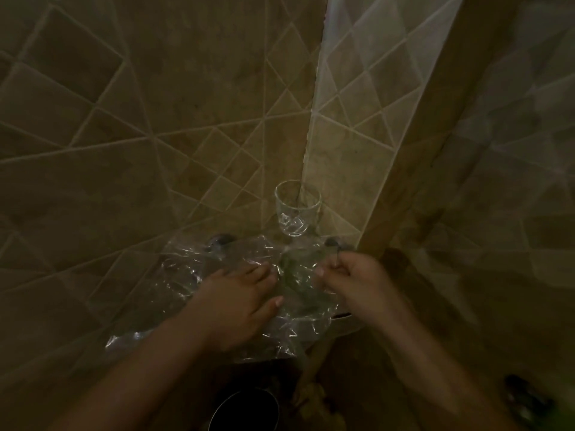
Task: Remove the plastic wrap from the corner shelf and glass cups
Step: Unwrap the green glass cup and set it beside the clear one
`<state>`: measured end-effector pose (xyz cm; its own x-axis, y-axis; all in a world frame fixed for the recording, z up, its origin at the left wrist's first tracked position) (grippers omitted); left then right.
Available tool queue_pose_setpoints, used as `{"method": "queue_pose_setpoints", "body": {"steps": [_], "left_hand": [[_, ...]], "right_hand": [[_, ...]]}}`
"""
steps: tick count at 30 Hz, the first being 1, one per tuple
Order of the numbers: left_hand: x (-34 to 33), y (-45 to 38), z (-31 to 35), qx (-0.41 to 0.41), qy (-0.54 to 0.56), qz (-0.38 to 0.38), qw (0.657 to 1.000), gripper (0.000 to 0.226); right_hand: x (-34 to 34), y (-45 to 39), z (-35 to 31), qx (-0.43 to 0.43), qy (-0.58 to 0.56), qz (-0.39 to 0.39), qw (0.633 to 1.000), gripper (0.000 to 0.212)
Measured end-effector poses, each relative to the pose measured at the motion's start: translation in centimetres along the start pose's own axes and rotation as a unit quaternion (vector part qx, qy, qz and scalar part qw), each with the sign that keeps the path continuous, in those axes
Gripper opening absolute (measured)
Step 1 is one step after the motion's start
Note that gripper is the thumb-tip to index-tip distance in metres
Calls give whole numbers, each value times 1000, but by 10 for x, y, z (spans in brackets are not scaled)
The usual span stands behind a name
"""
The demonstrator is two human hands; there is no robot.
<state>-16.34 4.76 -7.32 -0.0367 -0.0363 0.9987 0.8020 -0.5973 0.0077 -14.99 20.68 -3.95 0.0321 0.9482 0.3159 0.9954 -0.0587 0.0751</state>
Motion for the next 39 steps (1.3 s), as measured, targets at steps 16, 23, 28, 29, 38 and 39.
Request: {"method": "queue_pose_setpoints", "body": {"steps": [16,23,28,29,38,39], "left_hand": [[2,2,17,24,45,-22,998,77],[12,4,14,15,59,2,998,85],[25,9,7,-5,129,38,991,67],[27,10,6,-3,129,46,991,66],[27,16,-4,23,7,44,999,67],[26,16,-6,30,13,42,999,65]], "right_hand": [[18,45,-171,354,451,45,818,17],[-66,-21,-132,374,475,-61,794,6],[-80,-51,-102,358,494,-59,790,11],[-81,-52,-100,361,490,-61,791,12],[-98,-56,-88,369,521,-74,766,8],[-98,-56,-87,368,525,-76,763,8]]}}
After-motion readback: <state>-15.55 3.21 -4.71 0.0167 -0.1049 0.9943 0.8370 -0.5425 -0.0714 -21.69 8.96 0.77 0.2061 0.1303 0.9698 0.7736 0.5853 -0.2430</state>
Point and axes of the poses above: each hand's wrist, its own y-axis away from the middle knuckle, its own x-axis out of the back of the hand, z = x × y, the point moved 10 cm from there along -y, towards the middle knuckle, and after that the axes turned 3 degrees about -y, right-handed, at the moved point
